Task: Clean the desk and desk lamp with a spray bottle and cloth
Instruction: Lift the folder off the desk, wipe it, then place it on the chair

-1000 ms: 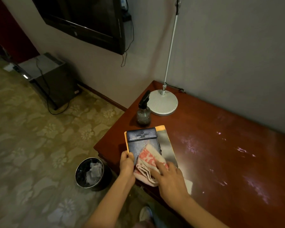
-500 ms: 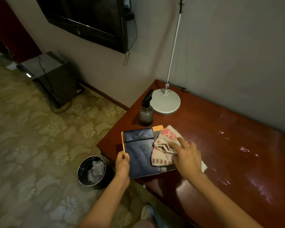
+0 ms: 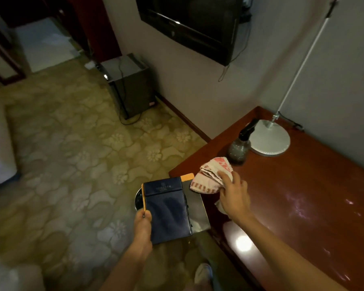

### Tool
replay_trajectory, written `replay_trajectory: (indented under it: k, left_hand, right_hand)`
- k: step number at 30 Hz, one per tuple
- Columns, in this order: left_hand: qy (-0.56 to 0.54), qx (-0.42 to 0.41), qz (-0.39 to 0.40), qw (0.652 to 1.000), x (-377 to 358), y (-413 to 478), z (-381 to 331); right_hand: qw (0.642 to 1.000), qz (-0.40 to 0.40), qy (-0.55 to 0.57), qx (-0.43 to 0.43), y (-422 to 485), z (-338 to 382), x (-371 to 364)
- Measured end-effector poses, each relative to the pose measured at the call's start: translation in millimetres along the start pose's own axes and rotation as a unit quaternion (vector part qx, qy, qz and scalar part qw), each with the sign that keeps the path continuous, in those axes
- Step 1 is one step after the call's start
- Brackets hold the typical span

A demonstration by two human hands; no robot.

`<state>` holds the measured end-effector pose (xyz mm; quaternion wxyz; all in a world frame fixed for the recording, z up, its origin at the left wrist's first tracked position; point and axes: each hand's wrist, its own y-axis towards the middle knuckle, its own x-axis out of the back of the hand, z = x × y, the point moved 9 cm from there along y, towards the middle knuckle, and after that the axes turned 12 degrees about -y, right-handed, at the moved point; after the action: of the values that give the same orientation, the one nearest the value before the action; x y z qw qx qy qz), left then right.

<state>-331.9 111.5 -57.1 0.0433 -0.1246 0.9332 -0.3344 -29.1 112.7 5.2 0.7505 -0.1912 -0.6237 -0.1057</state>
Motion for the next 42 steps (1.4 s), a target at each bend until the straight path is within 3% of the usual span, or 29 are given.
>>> replay_trajectory:
  k: [4,9,14,18,29,33,38,42]
  left_hand:
    - [-0.039,-0.004,-0.017,0.999,34,-7,-4]
    - [-0.036,-0.002,-0.022,0.999,53,-10,-2]
    - [-0.022,-0.003,0.023,0.999,23,-22,-2]
    - [0.025,0.003,0.065,0.998,-26,-33,1]
    - [0.181,-0.026,0.257,0.949,-214,-111,38]
    - [0.248,-0.018,0.315,0.916,-270,-147,93]
    - [0.285,0.017,0.388,0.876,-326,-239,149]
    - [0.337,0.03,0.45,0.826,-352,-309,200]
  right_hand:
    - [0.999,0.039,-0.034,0.017,15,24,-25]
    - [0.984,0.17,-0.046,0.037,17,20,-65]
    - [0.991,0.059,0.113,0.038,5,13,-24]
    - [0.958,0.078,0.274,-0.008,-28,-5,-1]
    - [0.921,-0.048,0.301,-0.243,-116,-200,41]
    - [0.871,-0.077,0.345,-0.342,-174,-279,43]
    - [0.74,-0.081,0.501,-0.44,-261,-347,21]
    - [0.677,-0.124,0.532,-0.493,-337,-387,7]
